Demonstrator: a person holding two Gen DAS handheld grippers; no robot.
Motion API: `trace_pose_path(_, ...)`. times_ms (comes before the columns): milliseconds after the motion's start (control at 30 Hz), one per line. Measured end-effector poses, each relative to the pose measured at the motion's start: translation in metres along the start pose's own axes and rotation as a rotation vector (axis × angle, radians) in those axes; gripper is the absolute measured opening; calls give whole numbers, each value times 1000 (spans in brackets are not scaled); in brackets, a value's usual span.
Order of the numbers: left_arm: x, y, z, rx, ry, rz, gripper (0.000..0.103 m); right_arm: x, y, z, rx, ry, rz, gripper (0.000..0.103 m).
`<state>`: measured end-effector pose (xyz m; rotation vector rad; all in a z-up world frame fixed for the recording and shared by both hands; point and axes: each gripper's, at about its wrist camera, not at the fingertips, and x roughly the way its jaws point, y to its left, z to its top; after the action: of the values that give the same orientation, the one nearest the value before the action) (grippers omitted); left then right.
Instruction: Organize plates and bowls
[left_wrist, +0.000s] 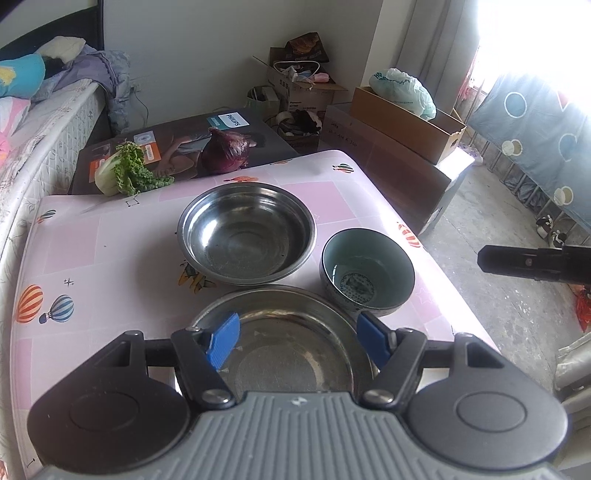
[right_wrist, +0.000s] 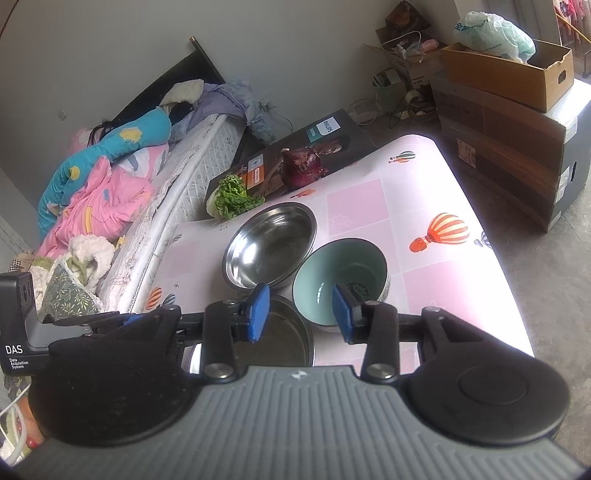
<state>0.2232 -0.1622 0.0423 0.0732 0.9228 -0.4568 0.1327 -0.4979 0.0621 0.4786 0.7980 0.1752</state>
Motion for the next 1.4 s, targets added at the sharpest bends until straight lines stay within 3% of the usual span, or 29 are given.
trace_pose_path(367,15,-14,11,4,-10,-21,70,16,-24,-3,39,31,-21,37)
trace_pose_path(633,47,-23,36,7,29,-36,59,59,-47,5,80,75,-41,37)
trace_pose_path(733,69,-26,49,-2,69,-34,51,80,-56,9,95,95,-47,37)
trace_pose_path(800,84,-27,53,-8,100,-34,38,91,-62,11,102,105,-52,36)
trace_pose_path(1000,125,-30,58,-7,192,-7,26,127,-81,15,139,143,-55,28)
trace_pose_path(1267,146,-23,60,-58,240,-46,23,154,-94,13,163,189,-19,17)
trace_pose_path(1400,149,-20,62,-86,252,-62,23,158,-99,14,168,192,-2,17)
